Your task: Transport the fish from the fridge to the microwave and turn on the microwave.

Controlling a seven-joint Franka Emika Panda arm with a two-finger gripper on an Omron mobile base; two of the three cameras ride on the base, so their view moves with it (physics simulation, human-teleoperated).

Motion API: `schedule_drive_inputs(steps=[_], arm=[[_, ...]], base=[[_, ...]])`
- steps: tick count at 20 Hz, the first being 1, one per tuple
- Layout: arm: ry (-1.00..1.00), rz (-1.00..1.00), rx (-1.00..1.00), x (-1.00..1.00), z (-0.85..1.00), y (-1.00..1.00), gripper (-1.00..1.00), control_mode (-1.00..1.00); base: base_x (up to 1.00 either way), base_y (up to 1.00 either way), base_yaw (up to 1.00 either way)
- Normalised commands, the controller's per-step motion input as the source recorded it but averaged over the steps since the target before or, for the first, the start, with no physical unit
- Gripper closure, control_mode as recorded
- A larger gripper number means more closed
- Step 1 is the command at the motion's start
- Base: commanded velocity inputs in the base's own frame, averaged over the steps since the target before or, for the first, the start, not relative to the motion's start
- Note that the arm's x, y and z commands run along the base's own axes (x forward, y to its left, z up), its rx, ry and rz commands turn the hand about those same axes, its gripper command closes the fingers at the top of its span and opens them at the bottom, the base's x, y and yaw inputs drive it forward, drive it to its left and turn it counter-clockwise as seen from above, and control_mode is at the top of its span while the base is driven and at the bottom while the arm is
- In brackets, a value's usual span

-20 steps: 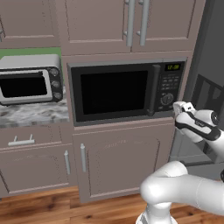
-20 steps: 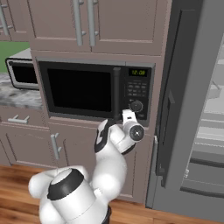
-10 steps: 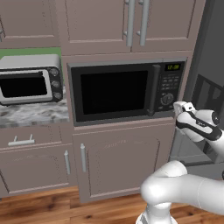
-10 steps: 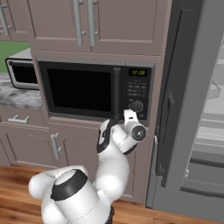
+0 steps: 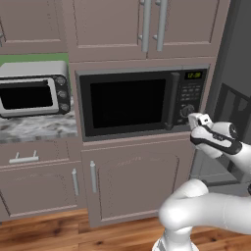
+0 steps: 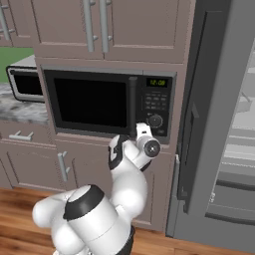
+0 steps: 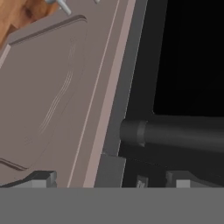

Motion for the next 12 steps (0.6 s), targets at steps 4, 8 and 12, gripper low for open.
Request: schedule_drive_inputs(steps=[4, 8, 12], arm=[[0.04, 0.0, 0.03, 0.19, -0.06, -0.02, -1.0, -1.0], [0.05, 0.0, 0.03, 0.12, -0.09, -0.01, -1.0, -1.0], [0.04, 0.0, 0.03, 0.14, -0.07, -0.04, -1.0, -1.0]], base=[[0.0, 0.0, 0.0], [0.0, 0.0, 0.0], [0.0, 0.0, 0.0]])
